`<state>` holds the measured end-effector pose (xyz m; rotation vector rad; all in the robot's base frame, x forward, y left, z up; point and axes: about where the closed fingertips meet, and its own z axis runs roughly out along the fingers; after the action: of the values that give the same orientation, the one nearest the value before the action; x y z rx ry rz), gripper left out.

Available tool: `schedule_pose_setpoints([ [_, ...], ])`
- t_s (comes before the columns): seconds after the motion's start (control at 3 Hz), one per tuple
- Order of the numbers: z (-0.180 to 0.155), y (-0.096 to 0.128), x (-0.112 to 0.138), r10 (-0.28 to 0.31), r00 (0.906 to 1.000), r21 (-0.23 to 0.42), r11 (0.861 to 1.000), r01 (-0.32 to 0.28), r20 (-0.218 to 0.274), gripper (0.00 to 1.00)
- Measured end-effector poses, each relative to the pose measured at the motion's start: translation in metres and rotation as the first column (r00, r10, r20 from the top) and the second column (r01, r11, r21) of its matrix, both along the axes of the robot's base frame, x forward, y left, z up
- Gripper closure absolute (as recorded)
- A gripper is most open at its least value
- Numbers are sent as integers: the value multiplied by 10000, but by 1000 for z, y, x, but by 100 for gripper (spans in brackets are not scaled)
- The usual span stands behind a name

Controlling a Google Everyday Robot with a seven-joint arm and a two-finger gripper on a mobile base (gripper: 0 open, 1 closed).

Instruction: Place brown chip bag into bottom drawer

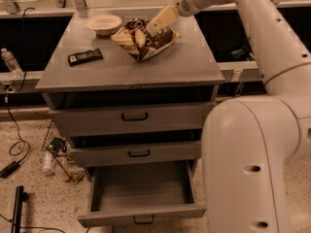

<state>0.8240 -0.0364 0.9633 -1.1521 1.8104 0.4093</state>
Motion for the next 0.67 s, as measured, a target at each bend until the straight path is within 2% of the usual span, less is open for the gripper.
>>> schedule_pose_setpoints([
  [0.33,-29,41,9,-130,9990,246,9996,140,-433,0],
  [0.67,-56,66,10,-186,9979,51,9998,190,-614,0],
])
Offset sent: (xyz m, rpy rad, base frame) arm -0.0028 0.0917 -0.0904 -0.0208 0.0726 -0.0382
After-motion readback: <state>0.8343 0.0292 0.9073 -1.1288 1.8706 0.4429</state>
